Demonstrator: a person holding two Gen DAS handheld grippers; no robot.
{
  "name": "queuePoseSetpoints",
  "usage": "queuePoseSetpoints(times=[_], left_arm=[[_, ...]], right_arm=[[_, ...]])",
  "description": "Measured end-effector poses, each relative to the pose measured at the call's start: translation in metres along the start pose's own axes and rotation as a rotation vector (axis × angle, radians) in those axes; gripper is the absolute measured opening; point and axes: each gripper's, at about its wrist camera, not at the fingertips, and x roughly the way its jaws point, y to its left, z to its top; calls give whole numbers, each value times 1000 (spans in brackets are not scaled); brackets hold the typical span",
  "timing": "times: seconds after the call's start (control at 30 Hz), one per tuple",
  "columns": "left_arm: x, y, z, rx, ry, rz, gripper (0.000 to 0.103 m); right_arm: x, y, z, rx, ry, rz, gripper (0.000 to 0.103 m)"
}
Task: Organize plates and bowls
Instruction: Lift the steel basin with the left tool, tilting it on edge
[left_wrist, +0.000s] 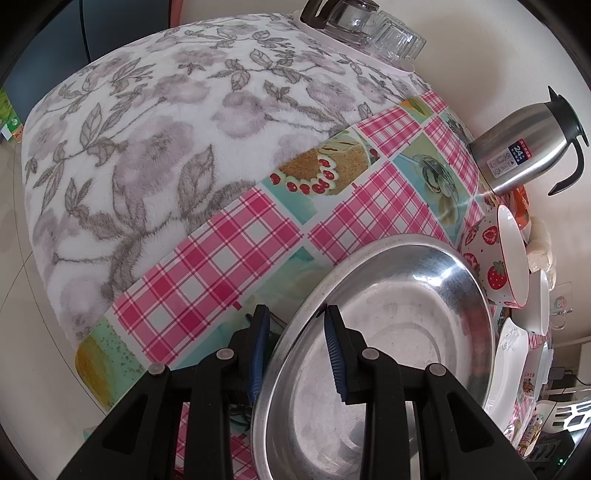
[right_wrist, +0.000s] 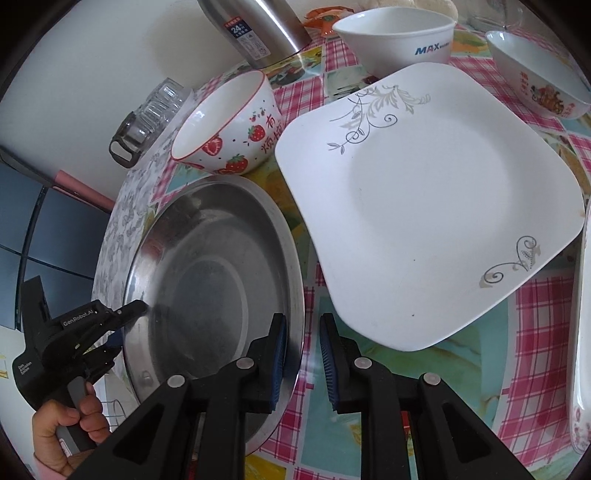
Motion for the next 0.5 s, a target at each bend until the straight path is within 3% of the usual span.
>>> queuePoseSetpoints(times=[0.1,0.13,0.5], left_arm=[[1,-7,1,15,5,-27,27],[-1,-10,0,29,-2,-23,27],[-24,-21,1,69,-97,-44,24]], right_arm=[[-3,6,-1,-23,-9,-6,22],[-4,10,-1,-41,-16,-10,25],[-31,32,-1,-186,-119,-79,26]])
